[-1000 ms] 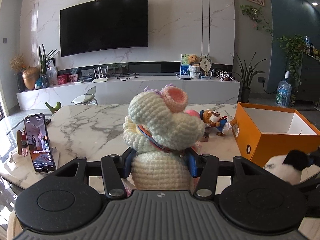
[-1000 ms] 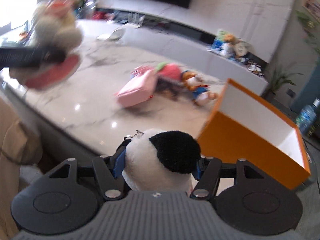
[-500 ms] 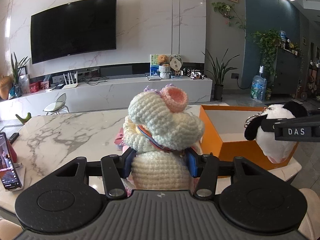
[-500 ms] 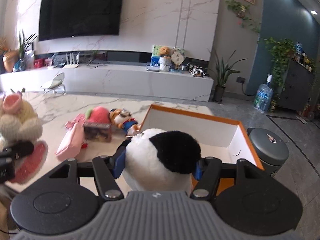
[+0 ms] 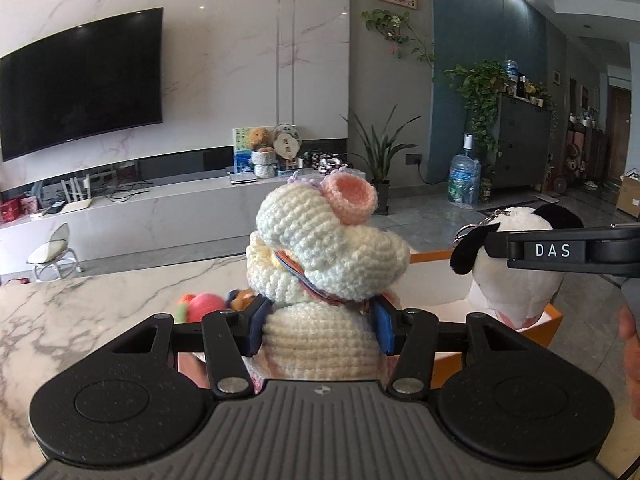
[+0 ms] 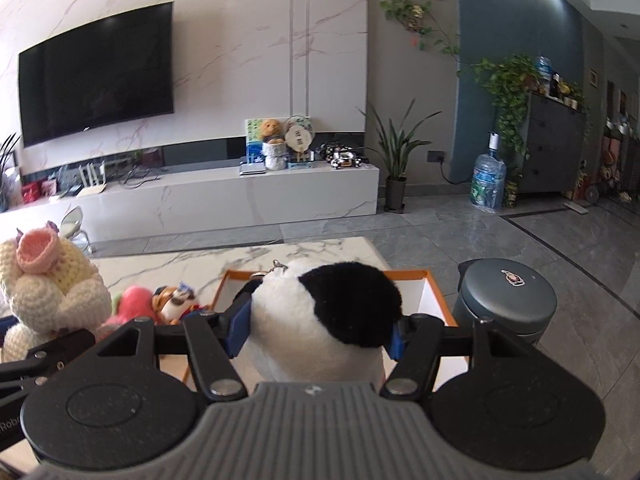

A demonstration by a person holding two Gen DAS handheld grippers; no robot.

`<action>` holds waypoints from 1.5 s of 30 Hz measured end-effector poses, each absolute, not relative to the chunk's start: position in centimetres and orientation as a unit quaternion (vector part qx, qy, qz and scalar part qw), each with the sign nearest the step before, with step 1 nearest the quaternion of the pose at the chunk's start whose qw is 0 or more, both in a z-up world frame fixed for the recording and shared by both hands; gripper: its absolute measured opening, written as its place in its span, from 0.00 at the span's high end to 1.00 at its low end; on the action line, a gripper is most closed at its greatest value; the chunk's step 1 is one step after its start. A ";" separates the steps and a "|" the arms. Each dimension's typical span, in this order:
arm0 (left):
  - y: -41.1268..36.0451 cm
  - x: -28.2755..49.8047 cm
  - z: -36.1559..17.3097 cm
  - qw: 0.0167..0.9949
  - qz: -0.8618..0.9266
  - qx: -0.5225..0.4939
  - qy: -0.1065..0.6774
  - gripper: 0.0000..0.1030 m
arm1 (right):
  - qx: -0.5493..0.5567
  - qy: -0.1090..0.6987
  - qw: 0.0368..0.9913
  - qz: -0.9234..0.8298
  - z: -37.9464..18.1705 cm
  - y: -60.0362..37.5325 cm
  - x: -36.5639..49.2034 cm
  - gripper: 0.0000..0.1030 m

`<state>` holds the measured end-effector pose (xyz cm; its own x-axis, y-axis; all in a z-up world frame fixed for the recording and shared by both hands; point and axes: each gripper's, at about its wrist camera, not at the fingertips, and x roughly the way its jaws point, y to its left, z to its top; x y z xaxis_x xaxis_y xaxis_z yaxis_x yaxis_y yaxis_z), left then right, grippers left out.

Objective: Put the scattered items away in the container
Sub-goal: 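Carry the white plush with the right tool while the left tool carries the bunny over the box, then open the right tool over the box while the left tool releases the bunny inside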

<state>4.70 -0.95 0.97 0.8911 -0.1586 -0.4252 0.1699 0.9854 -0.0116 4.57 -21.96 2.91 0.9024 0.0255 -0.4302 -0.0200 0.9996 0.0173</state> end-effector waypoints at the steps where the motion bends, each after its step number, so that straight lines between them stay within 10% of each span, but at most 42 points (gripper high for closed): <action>1: -1.3 5.4 1.0 0.971 -0.091 0.011 0.219 0.41 | 0.015 0.220 0.975 0.007 3.0 -22.6 5.2 0.36; 40: -10.2 20.7 -8.9 0.908 -0.116 0.163 0.368 0.37 | 0.303 0.367 0.879 0.005 -9.0 -28.1 23.6 0.34; 45: -10.3 20.7 -8.8 0.909 -0.123 0.157 0.366 0.24 | 0.315 0.369 0.874 0.013 -9.2 -28.5 23.7 0.32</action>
<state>20.66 -10.25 -8.78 0.7020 -0.1085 -0.7039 0.3390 0.9201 0.1963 23.72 -28.46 -9.18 0.7270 0.2549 -0.6375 0.2097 0.8018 0.5596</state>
